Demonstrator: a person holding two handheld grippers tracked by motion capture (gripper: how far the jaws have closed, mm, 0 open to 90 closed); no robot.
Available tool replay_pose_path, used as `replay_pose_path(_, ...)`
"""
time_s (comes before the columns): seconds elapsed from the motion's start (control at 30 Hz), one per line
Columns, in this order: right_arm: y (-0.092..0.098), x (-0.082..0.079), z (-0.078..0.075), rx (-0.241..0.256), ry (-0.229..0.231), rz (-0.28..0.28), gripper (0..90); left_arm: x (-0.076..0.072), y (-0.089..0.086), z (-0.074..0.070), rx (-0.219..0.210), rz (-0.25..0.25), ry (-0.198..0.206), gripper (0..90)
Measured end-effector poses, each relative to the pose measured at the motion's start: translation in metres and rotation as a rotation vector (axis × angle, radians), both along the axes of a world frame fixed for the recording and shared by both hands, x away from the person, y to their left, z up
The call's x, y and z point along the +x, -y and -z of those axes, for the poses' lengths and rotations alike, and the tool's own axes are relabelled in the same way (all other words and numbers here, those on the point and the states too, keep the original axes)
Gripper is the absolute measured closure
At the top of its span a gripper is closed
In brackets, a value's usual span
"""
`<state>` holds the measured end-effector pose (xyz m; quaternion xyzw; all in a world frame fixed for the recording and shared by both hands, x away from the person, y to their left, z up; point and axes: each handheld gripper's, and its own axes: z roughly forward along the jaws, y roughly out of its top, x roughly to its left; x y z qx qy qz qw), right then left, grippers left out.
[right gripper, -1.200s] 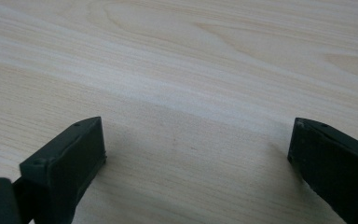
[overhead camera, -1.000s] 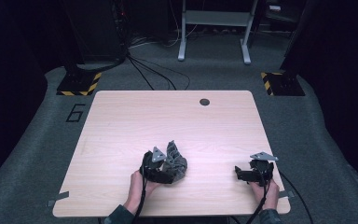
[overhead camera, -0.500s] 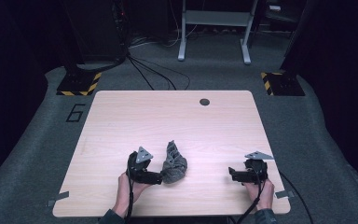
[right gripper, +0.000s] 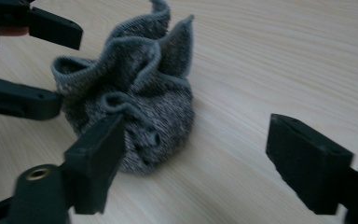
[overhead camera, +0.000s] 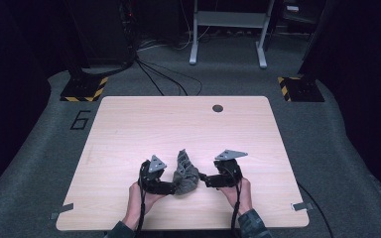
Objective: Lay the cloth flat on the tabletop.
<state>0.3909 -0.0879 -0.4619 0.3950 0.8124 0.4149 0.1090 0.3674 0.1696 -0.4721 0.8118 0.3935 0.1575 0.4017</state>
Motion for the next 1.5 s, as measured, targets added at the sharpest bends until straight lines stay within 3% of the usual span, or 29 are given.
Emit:
replay_pose_path(0.2,-0.030,0.006,0.001,-0.024,0.009,-0.067,37.5,0.002,0.005,0.001,0.000,0.007,0.009,24.0)
replay_pose_path(0.33,-0.043,0.006,0.002,-0.025,0.051,-0.062,41.6,0.003,0.006,0.002,-0.018,0.029,-0.002,31.5)
replay_pose_path(0.4,-0.045,0.008,0.003,-0.018,0.051,-0.063,42.3,0.003,0.006,0.003,-0.024,0.034,0.003,39.7)
replay_pose_path(0.43,-0.049,0.014,0.005,-0.023,0.020,-0.065,45.9,0.003,0.006,0.003,-0.032,0.052,-0.008,42.1)
replay_pose_path(0.5,-0.052,0.017,0.008,-0.029,0.001,-0.061,52.7,0.002,0.008,0.006,-0.033,0.086,-0.018,55.9)
replay_pose_path(0.57,-0.054,0.019,0.011,-0.031,-0.020,-0.057,59.9,0.001,0.009,0.008,-0.028,0.093,-0.015,61.7)
replay_pose_path(0.67,-0.054,0.019,0.012,-0.035,-0.016,-0.056,72.4,0.000,0.008,0.008,-0.030,0.091,0.000,71.7)
replay_pose_path(0.77,-0.053,0.018,0.011,-0.039,-0.012,-0.052,78.0,-0.001,0.006,0.008,-0.036,0.087,0.004,77.9)
replay_pose_path(0.83,-0.049,0.017,0.010,-0.041,0.004,-0.044,83.0,-0.001,0.003,0.008,-0.042,0.072,0.025,80.4)
replay_pose_path(0.97,-0.040,0.017,0.007,-0.030,0.025,-0.035,84.6,-0.001,-0.003,0.008,-0.052,0.049,0.039,81.5)
replay_pose_path(1.5,-0.001,0.009,-0.003,-0.013,0.045,0.050,85.5,0.000,-0.026,0.008,-0.085,-0.039,0.052,81.8)
